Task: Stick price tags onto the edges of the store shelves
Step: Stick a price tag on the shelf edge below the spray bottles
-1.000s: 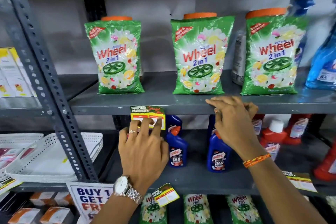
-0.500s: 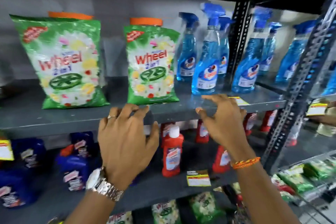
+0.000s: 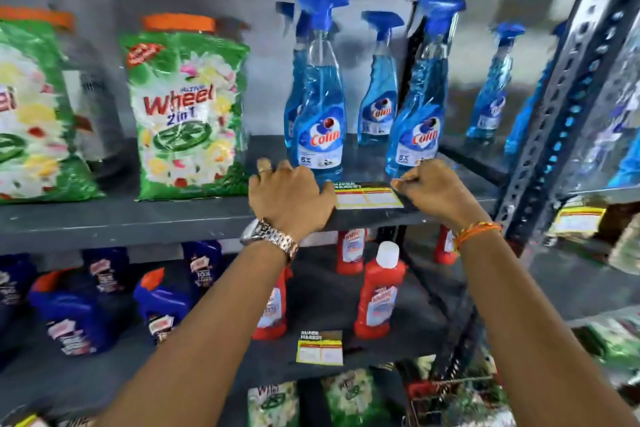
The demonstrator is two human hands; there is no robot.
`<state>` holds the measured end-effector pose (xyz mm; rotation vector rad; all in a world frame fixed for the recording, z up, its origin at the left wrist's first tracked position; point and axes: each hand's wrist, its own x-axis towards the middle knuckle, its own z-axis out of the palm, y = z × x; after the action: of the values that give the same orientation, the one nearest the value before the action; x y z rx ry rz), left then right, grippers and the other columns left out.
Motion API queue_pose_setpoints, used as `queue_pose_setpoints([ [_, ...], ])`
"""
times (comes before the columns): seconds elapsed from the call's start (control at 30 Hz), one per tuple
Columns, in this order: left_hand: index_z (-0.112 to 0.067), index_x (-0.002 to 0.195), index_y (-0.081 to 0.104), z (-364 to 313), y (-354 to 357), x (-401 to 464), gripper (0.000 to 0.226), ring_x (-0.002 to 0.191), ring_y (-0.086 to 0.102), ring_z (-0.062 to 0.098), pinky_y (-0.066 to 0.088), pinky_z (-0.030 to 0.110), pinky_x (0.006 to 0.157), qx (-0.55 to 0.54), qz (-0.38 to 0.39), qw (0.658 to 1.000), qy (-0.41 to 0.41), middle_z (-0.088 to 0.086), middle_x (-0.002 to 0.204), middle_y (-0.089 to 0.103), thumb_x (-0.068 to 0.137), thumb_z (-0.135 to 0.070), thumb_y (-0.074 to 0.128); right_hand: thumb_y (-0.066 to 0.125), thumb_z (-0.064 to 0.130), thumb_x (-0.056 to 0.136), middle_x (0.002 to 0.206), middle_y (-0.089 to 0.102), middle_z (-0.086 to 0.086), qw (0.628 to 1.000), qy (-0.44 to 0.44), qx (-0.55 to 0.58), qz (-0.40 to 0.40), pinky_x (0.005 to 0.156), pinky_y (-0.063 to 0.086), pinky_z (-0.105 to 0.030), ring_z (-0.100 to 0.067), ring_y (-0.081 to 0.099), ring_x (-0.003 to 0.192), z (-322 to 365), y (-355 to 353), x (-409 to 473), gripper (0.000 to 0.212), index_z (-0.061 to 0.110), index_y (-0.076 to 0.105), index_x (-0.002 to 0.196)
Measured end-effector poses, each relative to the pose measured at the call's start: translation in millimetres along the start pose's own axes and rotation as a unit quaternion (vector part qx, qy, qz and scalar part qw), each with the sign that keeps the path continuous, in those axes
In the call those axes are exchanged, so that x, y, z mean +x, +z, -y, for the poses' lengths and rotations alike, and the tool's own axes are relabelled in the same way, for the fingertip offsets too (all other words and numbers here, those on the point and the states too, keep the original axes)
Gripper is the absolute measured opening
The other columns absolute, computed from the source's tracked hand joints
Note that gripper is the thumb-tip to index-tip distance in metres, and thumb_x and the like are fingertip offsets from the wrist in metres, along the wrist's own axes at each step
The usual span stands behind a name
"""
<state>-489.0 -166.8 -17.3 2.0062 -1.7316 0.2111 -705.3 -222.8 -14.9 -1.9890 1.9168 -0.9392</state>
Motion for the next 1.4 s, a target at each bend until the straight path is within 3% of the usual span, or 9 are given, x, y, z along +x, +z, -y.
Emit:
queue_pose_setpoints([
  [0.17,-0.006,0.108,0.072,-16.2,5.2,4.0,0.05,0.135,0.043,0.042,0.036,0.048,0.104,0.016,-0.019,0.999,-0.024,0.017,0.124,0.067,0.095,-0.049,0.05,0.052,0.063,0.06,0.097,0.072,-0.012,1.0,0.021,0.001,0.02,0.095,0.053,-0.046,-0.033,0.066,0.102,3.4,6.4,15.1,0.066,0.009,0.073,0.093],
  [0.37,-0.009,0.093,0.071,-28.4,12.8,-1.7,0.035,0.126,0.049,0.04,0.037,0.046,0.097,-0.016,-0.053,0.998,-0.037,0.013,0.109,0.07,0.09,-0.039,0.053,0.066,0.06,0.056,0.09,0.074,-0.003,0.998,0.046,0.037,0.0,0.093,0.053,-0.05,-0.027,0.067,0.093,8.8,9.5,13.6,0.055,0.016,0.075,0.089],
  [0.5,-0.013,0.097,0.074,-25.4,13.7,10.1,0.033,0.131,0.049,0.041,0.035,0.047,0.103,-0.111,-0.028,0.987,-0.11,0.015,0.116,0.072,0.087,-0.04,0.06,0.075,0.053,0.051,0.085,0.074,0.002,0.992,0.068,0.102,-0.014,0.09,0.057,-0.045,-0.021,0.069,0.087,11.1,12.5,12.9,0.047,0.017,0.073,0.081],
  [0.67,-0.019,0.1,0.075,-19.9,18.1,23.5,0.044,0.136,0.049,0.039,0.029,0.052,0.11,-0.173,0.009,0.971,-0.163,0.011,0.122,0.073,0.077,-0.057,0.072,0.078,0.051,0.042,0.089,0.074,0.004,0.979,0.1,0.178,-0.028,0.084,0.06,-0.041,-0.018,0.071,0.086,14.7,16.6,17.7,0.06,0.02,0.069,0.092],
  [0.83,-0.02,0.096,0.072,-22.0,14.0,24.3,0.034,0.135,0.05,0.038,0.026,0.051,0.112,-0.219,-0.01,0.962,-0.165,0.008,0.117,0.074,0.079,-0.05,0.075,0.086,0.051,0.02,0.085,0.075,0.003,0.961,0.107,0.254,-0.015,0.08,0.062,-0.04,-0.02,0.075,0.079,2.5,21.2,29.3,0.082,0.02,0.068,0.095],
  [0.9,-0.024,0.093,0.075,-18.7,11.4,24.8,0.033,0.135,0.051,0.038,0.025,0.052,0.112,-0.239,-0.019,0.958,-0.157,0.007,0.113,0.076,0.078,-0.053,0.072,0.098,0.029,0.046,0.082,0.076,-0.001,0.95,0.096,0.296,0.01,0.073,0.062,-0.029,-0.014,0.074,0.073,13.8,8.0,15.9,0.058,0.013,0.073,0.095],
  [1.0,-0.035,0.083,0.078,-8.3,9.1,28.5,0.028,0.129,0.056,0.039,0.032,0.055,0.113,-0.302,-0.019,0.944,-0.129,0.001,0.103,0.079,0.07,-0.058,0.066,0.084,0.01,0.077,0.078,0.074,0.001,0.943,0.068,0.324,0.028,0.057,0.051,-0.009,-0.003,0.068,0.072,17.6,-3.7,6.7,0.016,0.003,0.077,0.09],
  [1.27,-0.051,0.079,0.076,9.1,-6.9,26.4,0.05,0.124,0.061,0.033,0.047,0.06,0.106,-0.393,0.051,0.918,-0.019,-0.013,0.102,0.078,0.043,-0.084,0.066,0.078,0.011,0.084,0.084,0.072,-0.003,0.927,0.01,0.373,0.046,0.054,0.042,0.001,0.001,0.062,0.077,25.3,-27.8,-11.3,0.021,-0.004,0.074,0.099],
  [1.4,-0.043,0.073,0.078,12.7,-21.4,17.3,0.041,0.121,0.063,0.016,0.042,0.051,0.113,-0.406,0.024,0.914,-0.002,-0.018,0.108,0.075,0.046,-0.073,0.077,0.08,0.018,0.082,0.081,0.075,0.002,0.928,-0.02,0.369,0.058,0.066,0.044,-0.002,0.001,0.065,0.081,29.1,-34.5,-20.0,0.012,0.007,0.076,0.087],
])
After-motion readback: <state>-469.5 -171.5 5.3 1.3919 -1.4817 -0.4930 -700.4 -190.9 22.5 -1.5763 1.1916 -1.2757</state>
